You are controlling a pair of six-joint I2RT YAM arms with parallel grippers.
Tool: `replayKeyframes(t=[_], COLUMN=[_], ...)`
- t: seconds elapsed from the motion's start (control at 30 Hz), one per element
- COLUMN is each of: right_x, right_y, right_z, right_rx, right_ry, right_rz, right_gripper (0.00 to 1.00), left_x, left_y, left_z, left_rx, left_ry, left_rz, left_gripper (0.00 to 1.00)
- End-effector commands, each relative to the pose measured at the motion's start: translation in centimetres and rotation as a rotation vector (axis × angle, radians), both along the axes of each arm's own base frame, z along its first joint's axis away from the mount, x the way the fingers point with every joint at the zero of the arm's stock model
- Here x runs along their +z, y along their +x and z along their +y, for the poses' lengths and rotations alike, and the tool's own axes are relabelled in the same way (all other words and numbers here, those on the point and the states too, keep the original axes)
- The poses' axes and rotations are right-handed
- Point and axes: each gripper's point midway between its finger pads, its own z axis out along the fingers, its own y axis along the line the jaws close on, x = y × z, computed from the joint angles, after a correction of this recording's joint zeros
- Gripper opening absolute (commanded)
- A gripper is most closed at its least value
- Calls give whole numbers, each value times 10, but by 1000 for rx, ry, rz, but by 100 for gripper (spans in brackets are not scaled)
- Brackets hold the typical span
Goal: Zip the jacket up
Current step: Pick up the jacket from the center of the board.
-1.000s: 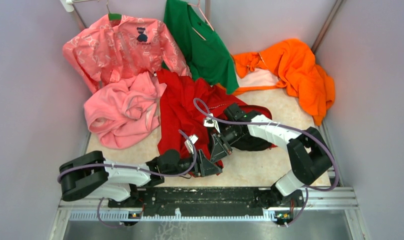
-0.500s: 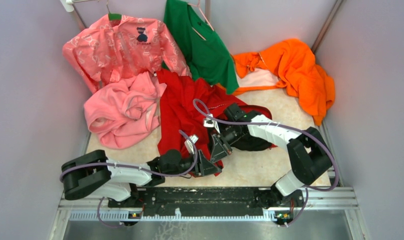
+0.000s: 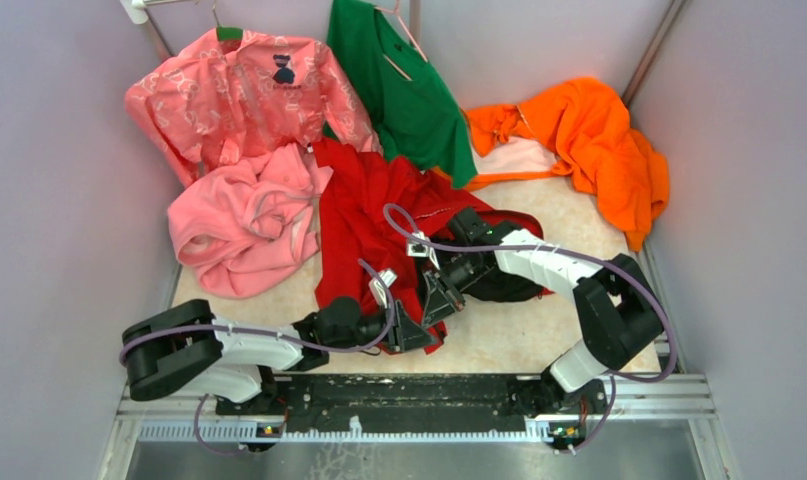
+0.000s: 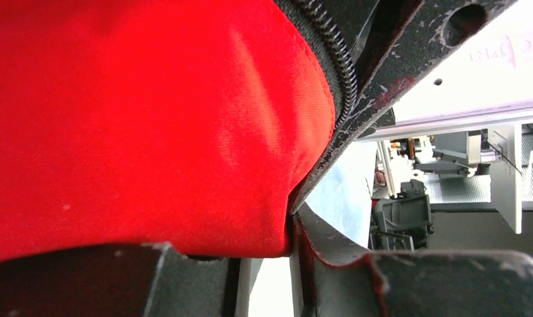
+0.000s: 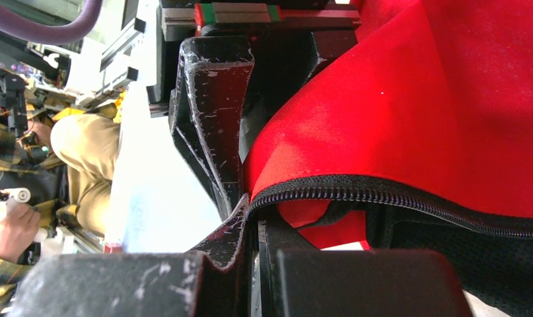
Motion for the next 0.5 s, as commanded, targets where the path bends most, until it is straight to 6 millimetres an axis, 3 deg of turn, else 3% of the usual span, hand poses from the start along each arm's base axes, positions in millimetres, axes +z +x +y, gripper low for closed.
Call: replayKeyframes(t=[0.0,0.27,0.4,0.47], right_x=[15,18,17,16], right_y=[4,11,12,12], right_z=[6,3,2,1], right_rx=[21,-6,-8,-8], right_ry=[46,47,41,39], right_rz=[-58,-79,-92,-98], right_gripper=[0,0,0,0], left_x=[2,-6,-7,-8], left_y=[0,-2,0,0], left_z=[-1,0,0,1], left_rx=[-23,-43,-48,-48], left_ry=[-10,22,32,36], left_rz=[-30,-22,-28,-26], left_gripper=[28,27,13,11])
